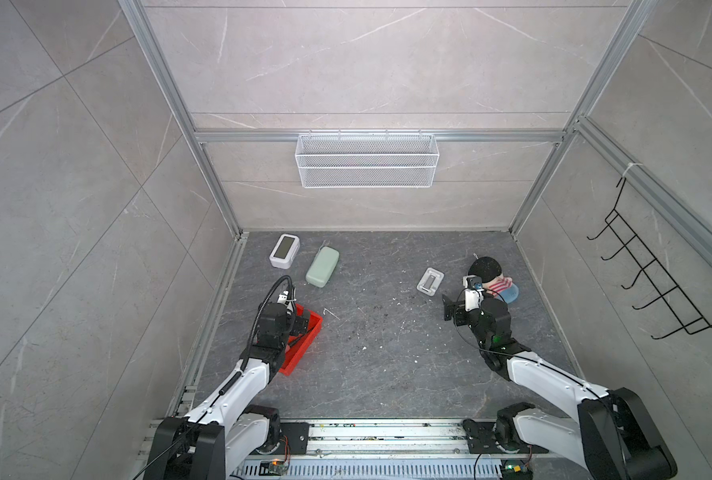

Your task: Put the screwdriver in the bin

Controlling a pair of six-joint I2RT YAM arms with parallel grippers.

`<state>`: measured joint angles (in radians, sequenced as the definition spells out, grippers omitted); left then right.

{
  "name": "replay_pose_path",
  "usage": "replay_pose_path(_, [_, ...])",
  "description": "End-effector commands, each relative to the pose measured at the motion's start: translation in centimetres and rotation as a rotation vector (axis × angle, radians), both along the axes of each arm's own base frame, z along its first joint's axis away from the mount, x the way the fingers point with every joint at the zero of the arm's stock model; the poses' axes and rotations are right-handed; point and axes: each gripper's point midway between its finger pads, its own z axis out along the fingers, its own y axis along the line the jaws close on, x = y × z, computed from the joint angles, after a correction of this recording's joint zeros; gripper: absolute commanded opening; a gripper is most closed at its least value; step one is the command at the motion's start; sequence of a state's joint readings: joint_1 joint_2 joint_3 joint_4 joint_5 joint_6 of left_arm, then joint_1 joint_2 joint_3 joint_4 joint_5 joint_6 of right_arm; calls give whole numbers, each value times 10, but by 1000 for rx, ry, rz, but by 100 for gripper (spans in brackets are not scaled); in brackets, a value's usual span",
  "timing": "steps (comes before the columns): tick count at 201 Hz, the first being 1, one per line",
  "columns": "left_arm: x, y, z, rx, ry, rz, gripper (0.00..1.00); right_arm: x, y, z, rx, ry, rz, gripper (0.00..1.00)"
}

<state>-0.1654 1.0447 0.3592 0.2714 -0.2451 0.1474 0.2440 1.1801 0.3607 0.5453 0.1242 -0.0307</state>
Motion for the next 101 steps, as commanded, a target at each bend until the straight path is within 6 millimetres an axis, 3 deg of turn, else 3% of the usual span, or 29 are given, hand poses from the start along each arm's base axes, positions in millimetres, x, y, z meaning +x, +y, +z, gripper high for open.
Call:
replay_pose_path(1, [12, 23, 15, -64, -131, 111, 100, 10, -14, -3, -15, -48, -30, 99])
replay_pose_path(67, [29, 36, 6, -122, -225, 133, 100, 27, -29, -43, 52, -23, -40, 99])
replay_pose_path(86, [40, 35, 5, -175, -225, 114, 100, 28, -32, -42, 66, -8, -37, 99])
replay_pose_path(101, [47, 34, -9, -175, -177, 112, 100, 30, -33, -41, 80, -24, -32, 99])
